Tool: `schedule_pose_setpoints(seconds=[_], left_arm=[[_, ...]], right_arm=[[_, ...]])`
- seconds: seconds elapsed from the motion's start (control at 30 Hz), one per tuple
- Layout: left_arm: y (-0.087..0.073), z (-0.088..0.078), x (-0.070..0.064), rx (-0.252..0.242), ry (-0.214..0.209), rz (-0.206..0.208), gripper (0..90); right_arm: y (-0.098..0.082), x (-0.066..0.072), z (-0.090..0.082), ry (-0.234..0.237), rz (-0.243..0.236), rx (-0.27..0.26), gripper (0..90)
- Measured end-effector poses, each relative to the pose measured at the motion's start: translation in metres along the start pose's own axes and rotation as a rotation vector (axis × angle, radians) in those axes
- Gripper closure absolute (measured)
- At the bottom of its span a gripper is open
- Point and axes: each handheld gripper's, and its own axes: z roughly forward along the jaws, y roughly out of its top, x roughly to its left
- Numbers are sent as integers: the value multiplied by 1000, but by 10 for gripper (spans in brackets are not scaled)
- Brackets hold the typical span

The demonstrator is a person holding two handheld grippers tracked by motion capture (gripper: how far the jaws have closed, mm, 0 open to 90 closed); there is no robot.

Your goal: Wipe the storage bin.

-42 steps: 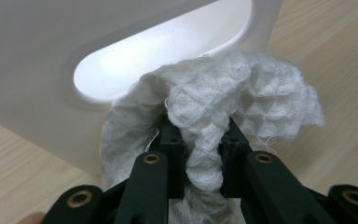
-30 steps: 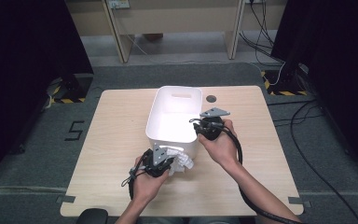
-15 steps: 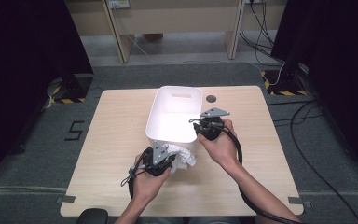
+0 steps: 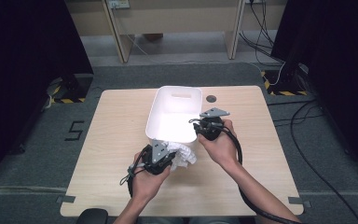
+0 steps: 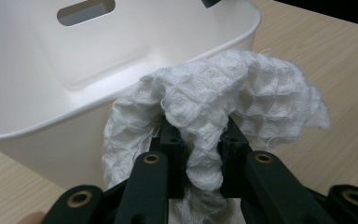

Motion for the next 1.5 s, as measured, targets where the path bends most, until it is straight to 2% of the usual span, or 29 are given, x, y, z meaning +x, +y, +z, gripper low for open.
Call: schedule_pose_setpoints(seconds=[0.6,0.63,0.83,1.3,1.43,1.5], left_arm=[[2,3,0,9,-3,-1,761],[2,3,0,6,8,-1,761],[1,5,0,12,11,8,761],[-4,12,-2,19,4,8,761],[-5,14,-2,23,-12,7,760],[-5,14,-2,28,-5,9,760]], right_arm=[[0,0,0,0,-8,-3,706],[0,0,0,0,-8,-3,705],[0,1,0,-2,-12,-4,706],[0,1,0,1,-12,-7,706],[0,1,0,1,-11,-7,706],[0,1,0,2,-11,-6,706]])
